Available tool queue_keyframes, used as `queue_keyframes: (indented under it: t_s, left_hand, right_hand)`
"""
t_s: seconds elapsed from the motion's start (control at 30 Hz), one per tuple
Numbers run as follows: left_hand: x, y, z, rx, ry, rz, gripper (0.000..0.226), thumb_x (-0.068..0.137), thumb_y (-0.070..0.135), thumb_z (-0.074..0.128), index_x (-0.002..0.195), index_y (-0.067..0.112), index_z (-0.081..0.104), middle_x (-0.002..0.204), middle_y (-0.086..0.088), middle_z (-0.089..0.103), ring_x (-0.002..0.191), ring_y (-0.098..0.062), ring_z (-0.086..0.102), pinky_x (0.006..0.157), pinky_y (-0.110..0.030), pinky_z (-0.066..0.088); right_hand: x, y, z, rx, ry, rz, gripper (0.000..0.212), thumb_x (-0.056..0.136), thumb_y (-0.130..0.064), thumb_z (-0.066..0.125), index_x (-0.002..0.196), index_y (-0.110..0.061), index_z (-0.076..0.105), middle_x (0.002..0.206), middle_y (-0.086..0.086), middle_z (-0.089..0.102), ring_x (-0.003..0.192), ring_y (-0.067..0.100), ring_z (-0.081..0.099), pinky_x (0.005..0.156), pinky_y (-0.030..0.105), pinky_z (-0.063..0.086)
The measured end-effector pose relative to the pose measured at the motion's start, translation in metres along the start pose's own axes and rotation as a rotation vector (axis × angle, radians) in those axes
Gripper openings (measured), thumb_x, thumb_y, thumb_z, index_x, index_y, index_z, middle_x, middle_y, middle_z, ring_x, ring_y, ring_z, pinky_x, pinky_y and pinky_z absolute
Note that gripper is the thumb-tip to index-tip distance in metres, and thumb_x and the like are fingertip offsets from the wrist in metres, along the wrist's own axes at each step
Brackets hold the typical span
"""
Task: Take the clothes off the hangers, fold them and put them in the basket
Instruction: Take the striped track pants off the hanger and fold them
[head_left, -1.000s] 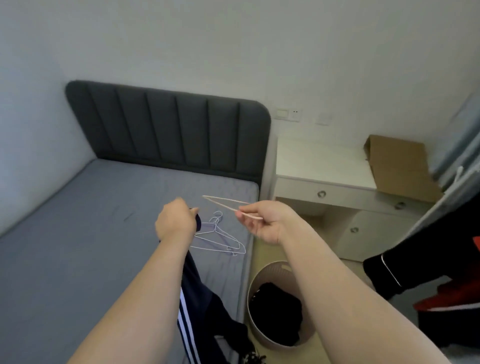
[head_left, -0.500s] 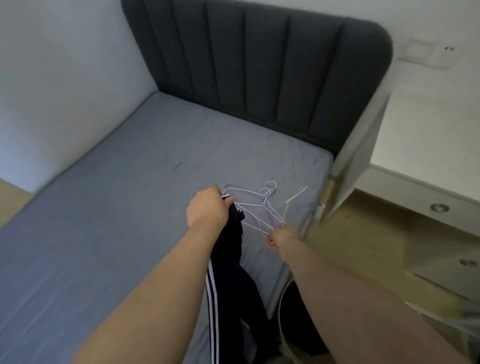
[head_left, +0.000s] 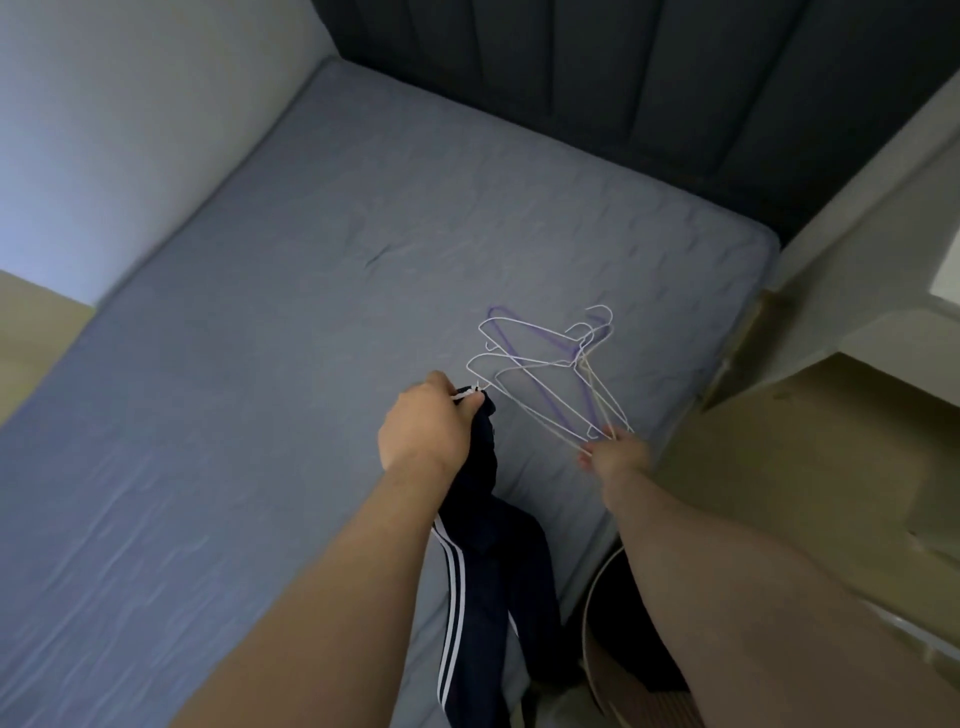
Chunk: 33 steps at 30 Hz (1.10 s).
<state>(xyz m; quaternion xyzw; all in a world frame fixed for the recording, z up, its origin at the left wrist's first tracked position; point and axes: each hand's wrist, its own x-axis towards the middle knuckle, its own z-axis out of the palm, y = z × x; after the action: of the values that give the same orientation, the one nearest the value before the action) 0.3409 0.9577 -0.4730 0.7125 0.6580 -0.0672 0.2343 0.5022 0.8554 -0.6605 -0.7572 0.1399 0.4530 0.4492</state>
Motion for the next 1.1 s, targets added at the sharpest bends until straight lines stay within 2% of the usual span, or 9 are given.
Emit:
queue_keyframes:
  t_s: [0.17, 0.33, 0.37, 0.43, 0.47, 0.53, 0.73, 0.83, 1.1]
  left_hand:
    - [0.013, 0.000, 0.008, -0.008, 0.028, -0.008, 0.037, 0.091, 0.055, 0.056, 0.108, 0.022, 0.060, 0.106, -0.004, 0.065, 0.094, -0.031, 0.062, 0.075, -0.037, 0.049]
    - [0.021, 0.002, 0.015, -0.005, 0.055, 0.016, 0.039, 0.091, 0.057, 0.056, 0.109, 0.023, 0.059, 0.106, -0.003, 0.066, 0.094, -0.029, 0.063, 0.074, -0.037, 0.050]
    - [0.022, 0.003, 0.016, -0.005, 0.057, 0.016, 0.039, 0.091, 0.057, 0.056, 0.110, 0.023, 0.060, 0.106, -0.003, 0.066, 0.094, -0.029, 0.063, 0.074, -0.037, 0.050]
    - [0.023, 0.004, 0.018, -0.009, 0.056, 0.015, 0.040, 0.090, 0.058, 0.057, 0.110, 0.023, 0.060, 0.106, -0.004, 0.065, 0.094, -0.029, 0.063, 0.076, -0.038, 0.051]
    - [0.024, 0.004, 0.018, -0.017, 0.059, 0.015, 0.040, 0.090, 0.058, 0.057, 0.110, 0.023, 0.059, 0.106, -0.003, 0.065, 0.094, -0.029, 0.063, 0.077, -0.040, 0.053]
    - [0.023, 0.006, 0.017, -0.029, 0.063, 0.024, 0.041, 0.089, 0.059, 0.058, 0.110, 0.024, 0.059, 0.108, -0.003, 0.065, 0.095, -0.028, 0.062, 0.079, -0.041, 0.054]
    - [0.006, 0.007, 0.004, -0.083, 0.014, 0.078, 0.057, 0.071, 0.060, 0.078, 0.113, 0.025, 0.063, 0.103, 0.002, 0.066, 0.093, -0.022, 0.065, 0.074, -0.035, 0.053]
    - [-0.012, 0.005, -0.012, -0.091, -0.026, 0.158, 0.044, 0.071, 0.052, 0.082, 0.104, 0.028, 0.068, 0.091, 0.006, 0.069, 0.086, -0.018, 0.067, 0.072, -0.033, 0.055]
    - [-0.079, 0.002, -0.084, -0.197, -0.025, 0.425, 0.029, 0.071, 0.054, 0.081, 0.090, 0.036, 0.069, 0.076, 0.011, 0.068, 0.071, -0.005, 0.061, 0.060, -0.018, 0.044]
  right_hand:
    - [0.029, -0.015, 0.013, 0.044, -0.020, 0.011, 0.038, 0.092, 0.016, 0.045, 0.114, -0.014, 0.057, 0.063, 0.013, 0.052, 0.035, 0.015, 0.049, 0.033, 0.019, 0.044]
    - [0.050, -0.023, 0.028, -0.006, -0.070, 0.012, 0.048, 0.090, 0.020, 0.044, 0.115, -0.019, 0.055, 0.067, 0.016, 0.054, 0.045, 0.021, 0.050, 0.039, 0.023, 0.048]
    - [0.051, -0.024, 0.030, -0.065, -0.073, 0.006, 0.047, 0.089, 0.015, 0.048, 0.118, -0.021, 0.055, 0.077, 0.019, 0.059, 0.053, 0.025, 0.056, 0.047, 0.029, 0.053]
    - [0.064, -0.018, 0.029, -0.345, 0.001, -0.057, 0.049, 0.087, -0.008, 0.062, 0.135, -0.015, 0.052, 0.118, 0.024, 0.063, 0.095, 0.037, 0.066, 0.083, 0.043, 0.057]
    - [0.070, -0.013, 0.027, -0.494, 0.047, -0.087, 0.065, 0.086, -0.018, 0.067, 0.145, -0.008, 0.043, 0.137, 0.023, 0.054, 0.119, 0.037, 0.059, 0.101, 0.044, 0.049]
    - [0.058, -0.014, 0.020, -0.629, 0.064, -0.082, 0.082, 0.086, -0.021, 0.070, 0.151, 0.003, 0.026, 0.153, 0.021, 0.037, 0.140, 0.033, 0.040, 0.115, 0.038, 0.034]
    - [0.007, -0.014, 0.006, -0.885, -0.065, -0.120, 0.042, 0.096, -0.012, 0.054, 0.135, 0.004, 0.051, 0.140, 0.022, 0.053, 0.130, 0.036, 0.050, 0.104, 0.035, 0.040]
    - [-0.024, -0.014, 0.005, -0.881, -0.176, -0.175, 0.037, 0.096, -0.009, 0.053, 0.131, 0.002, 0.057, 0.136, 0.020, 0.057, 0.126, 0.034, 0.054, 0.103, 0.033, 0.042]
    - [-0.138, -0.031, -0.013, -0.685, -0.331, -0.355, 0.074, 0.089, 0.001, 0.051, 0.155, -0.021, 0.026, 0.146, 0.012, 0.047, 0.129, 0.031, 0.051, 0.106, 0.035, 0.043]
